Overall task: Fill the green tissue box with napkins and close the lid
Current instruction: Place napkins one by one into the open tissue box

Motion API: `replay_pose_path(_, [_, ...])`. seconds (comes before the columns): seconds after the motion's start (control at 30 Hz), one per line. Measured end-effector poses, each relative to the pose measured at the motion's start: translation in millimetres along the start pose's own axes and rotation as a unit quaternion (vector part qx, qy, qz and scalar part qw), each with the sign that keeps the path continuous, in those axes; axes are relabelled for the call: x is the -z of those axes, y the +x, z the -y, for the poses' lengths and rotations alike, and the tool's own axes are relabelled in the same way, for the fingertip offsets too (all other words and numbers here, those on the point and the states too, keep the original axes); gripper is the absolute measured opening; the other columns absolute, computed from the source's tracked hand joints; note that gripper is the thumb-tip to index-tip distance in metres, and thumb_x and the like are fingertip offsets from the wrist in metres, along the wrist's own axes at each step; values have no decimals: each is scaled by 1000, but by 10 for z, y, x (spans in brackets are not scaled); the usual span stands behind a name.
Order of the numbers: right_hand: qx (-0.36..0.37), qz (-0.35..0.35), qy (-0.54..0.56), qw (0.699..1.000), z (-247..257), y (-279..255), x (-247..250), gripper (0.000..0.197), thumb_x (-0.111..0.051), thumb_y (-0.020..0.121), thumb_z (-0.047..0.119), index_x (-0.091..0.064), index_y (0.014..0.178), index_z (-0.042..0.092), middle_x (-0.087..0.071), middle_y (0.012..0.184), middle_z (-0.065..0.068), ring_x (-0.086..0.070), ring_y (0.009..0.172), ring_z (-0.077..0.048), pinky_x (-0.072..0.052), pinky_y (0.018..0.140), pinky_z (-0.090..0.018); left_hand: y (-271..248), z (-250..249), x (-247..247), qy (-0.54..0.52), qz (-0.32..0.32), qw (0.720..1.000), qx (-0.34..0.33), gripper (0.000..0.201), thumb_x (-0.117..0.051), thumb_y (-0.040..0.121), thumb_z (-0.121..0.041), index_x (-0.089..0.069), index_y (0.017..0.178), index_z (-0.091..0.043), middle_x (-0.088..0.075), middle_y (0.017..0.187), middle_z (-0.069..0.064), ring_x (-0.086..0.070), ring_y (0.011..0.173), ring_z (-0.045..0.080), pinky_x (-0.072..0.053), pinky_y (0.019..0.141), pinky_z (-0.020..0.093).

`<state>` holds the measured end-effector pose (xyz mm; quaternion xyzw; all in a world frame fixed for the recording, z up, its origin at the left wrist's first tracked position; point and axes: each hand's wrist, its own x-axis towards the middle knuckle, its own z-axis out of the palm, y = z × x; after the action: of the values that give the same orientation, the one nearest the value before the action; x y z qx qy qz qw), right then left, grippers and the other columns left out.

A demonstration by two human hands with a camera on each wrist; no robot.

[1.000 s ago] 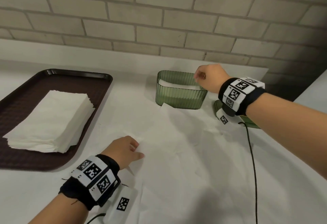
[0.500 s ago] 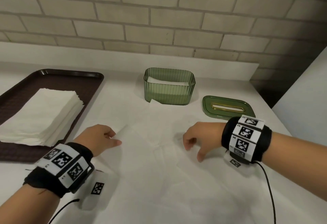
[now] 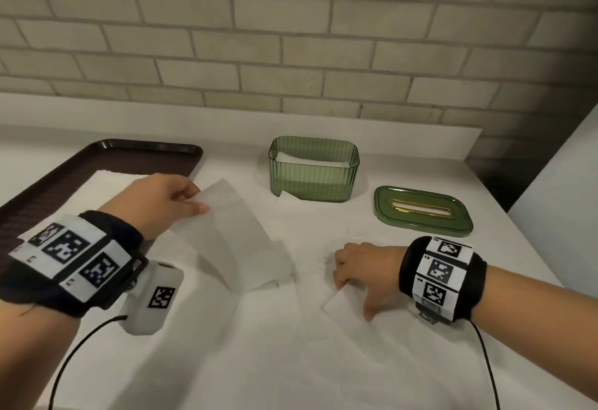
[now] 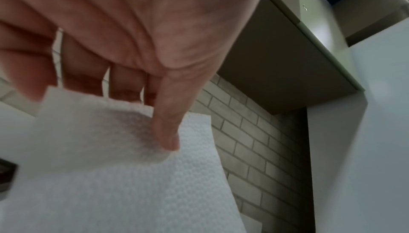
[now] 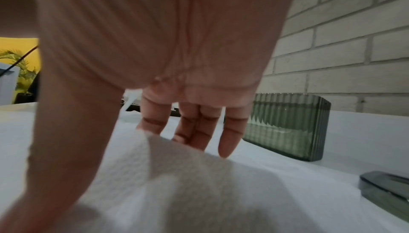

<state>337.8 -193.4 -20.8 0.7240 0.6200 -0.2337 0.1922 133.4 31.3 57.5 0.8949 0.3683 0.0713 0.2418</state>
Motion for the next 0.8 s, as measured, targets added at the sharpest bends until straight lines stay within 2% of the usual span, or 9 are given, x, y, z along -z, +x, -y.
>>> replay_pose_path(0.17, [0, -95, 116, 989, -72, -92, 97, 21, -72, 78, 23, -63, 97, 17, -51, 79, 10, -49, 78, -10, -32, 56, -6, 146, -191, 81, -54, 6, 998, -16, 11, -65, 86, -30, -64, 82, -20, -66, 78, -2, -60, 74, 15, -41, 63, 23])
replay_pose_path(0.3, [-10, -178, 151, 972, -248, -293, 238, 26, -69, 82, 25, -66, 108, 25, -61, 86, 7, -49, 69, 0, -40, 68, -19, 398, -281, 72, -121, 24, 992, -35, 12, -59, 90, -27, -68, 87, -19, -70, 86, 6, -66, 84, 25, -50, 79, 33])
replay_pose_path(0.37, [-4, -226, 185, 956, -346, -380, 270, 18, -68, 84, 22, -71, 101, 22, -68, 87, 8, -55, 71, 0, -40, 68, -12, 596, -327, 30, -195, 30, 980, -38, 12, -57, 92, -23, -68, 86, -21, -69, 89, 8, -64, 89, 27, -50, 86, 38])
replay_pose_path(0.43, [-17, -300, 229, 926, -440, -477, 272, 13, -70, 83, 20, -75, 95, 22, -68, 79, 14, -57, 71, 1, -39, 66, -6, 829, -414, -33, -273, 20, 962, -20, 10, -57, 92, -20, -66, 94, -17, -65, 91, 7, -60, 89, 23, -51, 83, 34])
replay_pose_path(0.5, [-35, -381, 285, 879, -525, -577, 242, 12, -71, 82, 18, -76, 91, 25, -68, 75, 20, -61, 72, 0, -45, 68, -10, 1093, -511, -93, -339, 17, 941, 16, 11, -58, 91, -21, -63, 101, -18, -60, 85, 3, -55, 81, 17, -47, 66, 25])
replay_pose_path(0.57, [-46, -437, 356, 825, -581, -686, 199, 13, -69, 83, 17, -76, 93, 24, -73, 83, 15, -66, 78, -2, -51, 76, -17, 1324, -619, -152, -368, 25, 928, 60, 4, -60, 90, -23, -60, 93, -20, -57, 80, 0, -52, 69, 13, -42, 56, 23])
replay_pose_path(0.67, [-37, -486, 448, 750, -624, -840, 114, 16, -64, 82, 25, -75, 93, 25, -74, 93, 11, -68, 88, -4, -55, 82, -21, 1652, -718, -298, -392, 48, 912, 110, 18, -59, 91, -20, -53, 73, -18, -56, 60, 0, -45, 56, 14, -43, 42, 18])
replay_pose_path(0.73, [-41, -514, 463, 721, -643, -910, 51, 17, -61, 78, 31, -75, 89, 32, -73, 94, 11, -68, 88, -8, -55, 81, -23, 1815, -779, -421, -409, 57, 901, 133, 22, -58, 91, -16, -52, 70, -12, -54, 43, 1, -44, 53, 17, -47, 48, 20])
replay_pose_path(0.8, [-44, -531, 474, 701, -665, -951, -13, 22, -63, 84, 16, -74, 87, 35, -73, 94, 7, -69, 88, -12, -56, 79, -26, 1964, -840, -545, -414, 79, 896, 142, 26, -54, 93, -15, -50, 69, -7, -55, 42, 5, -45, 56, 22, -45, 65, 31])
